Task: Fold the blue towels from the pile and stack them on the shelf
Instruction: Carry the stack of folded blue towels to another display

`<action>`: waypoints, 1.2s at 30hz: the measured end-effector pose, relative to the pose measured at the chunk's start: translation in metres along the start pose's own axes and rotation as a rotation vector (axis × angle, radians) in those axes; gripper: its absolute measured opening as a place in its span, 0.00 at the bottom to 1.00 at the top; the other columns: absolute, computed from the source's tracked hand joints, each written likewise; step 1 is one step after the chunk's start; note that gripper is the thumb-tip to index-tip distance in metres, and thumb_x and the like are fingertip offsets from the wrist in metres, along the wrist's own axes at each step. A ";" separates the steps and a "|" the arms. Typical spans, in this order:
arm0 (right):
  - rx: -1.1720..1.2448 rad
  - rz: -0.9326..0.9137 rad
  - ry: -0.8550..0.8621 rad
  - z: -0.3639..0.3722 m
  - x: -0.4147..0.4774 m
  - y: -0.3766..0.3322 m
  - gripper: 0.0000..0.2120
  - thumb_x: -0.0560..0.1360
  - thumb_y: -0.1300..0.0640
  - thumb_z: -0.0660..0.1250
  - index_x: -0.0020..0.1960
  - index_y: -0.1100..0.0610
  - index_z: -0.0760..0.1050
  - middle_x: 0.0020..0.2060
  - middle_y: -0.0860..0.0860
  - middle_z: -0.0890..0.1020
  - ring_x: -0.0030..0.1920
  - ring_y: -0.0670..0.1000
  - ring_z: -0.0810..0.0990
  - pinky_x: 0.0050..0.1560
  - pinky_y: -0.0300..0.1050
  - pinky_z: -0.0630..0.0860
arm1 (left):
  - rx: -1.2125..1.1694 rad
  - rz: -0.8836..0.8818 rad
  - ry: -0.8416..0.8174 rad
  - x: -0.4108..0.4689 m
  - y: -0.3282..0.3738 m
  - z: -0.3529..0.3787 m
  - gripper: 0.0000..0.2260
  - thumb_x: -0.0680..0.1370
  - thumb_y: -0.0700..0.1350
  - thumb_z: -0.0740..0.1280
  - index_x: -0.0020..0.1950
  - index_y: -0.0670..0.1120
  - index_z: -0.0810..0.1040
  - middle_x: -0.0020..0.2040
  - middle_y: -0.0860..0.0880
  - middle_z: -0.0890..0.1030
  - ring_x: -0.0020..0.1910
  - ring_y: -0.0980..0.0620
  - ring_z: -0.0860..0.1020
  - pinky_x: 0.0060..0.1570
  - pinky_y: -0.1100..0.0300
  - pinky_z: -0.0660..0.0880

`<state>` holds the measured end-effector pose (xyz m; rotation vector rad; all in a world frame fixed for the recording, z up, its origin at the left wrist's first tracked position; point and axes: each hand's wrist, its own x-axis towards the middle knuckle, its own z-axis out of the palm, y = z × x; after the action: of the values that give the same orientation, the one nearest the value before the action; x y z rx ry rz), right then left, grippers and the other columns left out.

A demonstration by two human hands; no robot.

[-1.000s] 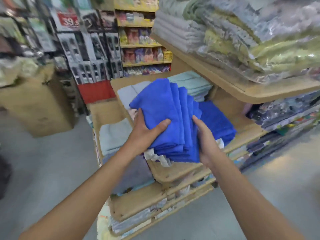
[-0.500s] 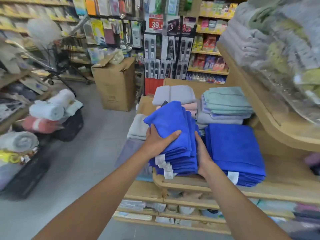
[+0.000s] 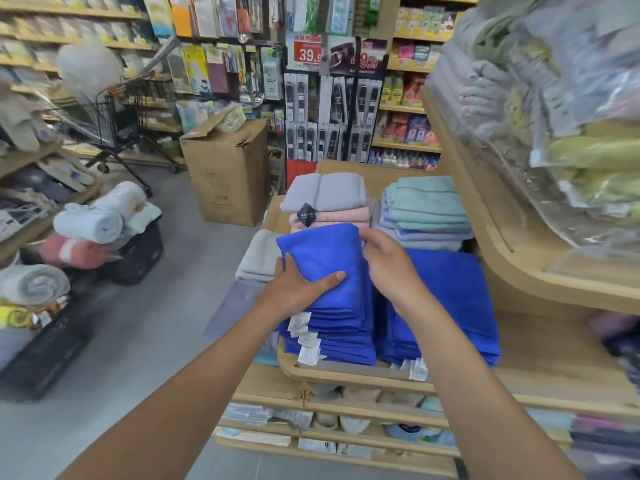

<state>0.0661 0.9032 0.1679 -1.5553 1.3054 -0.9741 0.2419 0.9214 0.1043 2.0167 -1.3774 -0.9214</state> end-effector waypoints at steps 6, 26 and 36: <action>-0.674 -0.253 0.170 -0.087 0.002 0.066 0.17 0.84 0.60 0.57 0.71 0.56 0.75 0.70 0.50 0.75 0.72 0.52 0.71 0.70 0.44 0.65 | 0.233 0.048 0.003 -0.008 0.015 0.021 0.58 0.63 0.84 0.55 0.82 0.53 0.44 0.83 0.54 0.45 0.76 0.42 0.66 0.69 0.42 0.69; -1.094 -0.090 -0.054 -0.108 0.014 0.140 0.41 0.74 0.23 0.35 0.83 0.39 0.43 0.83 0.40 0.43 0.83 0.47 0.41 0.79 0.51 0.36 | 0.731 0.529 0.061 0.038 0.031 0.066 0.43 0.70 0.80 0.32 0.80 0.61 0.35 0.83 0.55 0.42 0.82 0.48 0.40 0.78 0.37 0.38; -1.142 -0.085 -0.064 -0.104 0.013 0.136 0.41 0.74 0.24 0.35 0.83 0.41 0.44 0.83 0.43 0.43 0.83 0.49 0.42 0.79 0.50 0.39 | 0.854 0.750 0.391 0.033 0.030 0.008 0.15 0.79 0.49 0.62 0.64 0.54 0.81 0.59 0.54 0.84 0.58 0.46 0.79 0.66 0.48 0.66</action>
<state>-0.0729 0.8660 0.0741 -2.4398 1.8939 -0.1356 0.2264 0.8797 0.1140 1.7517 -2.2408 0.4451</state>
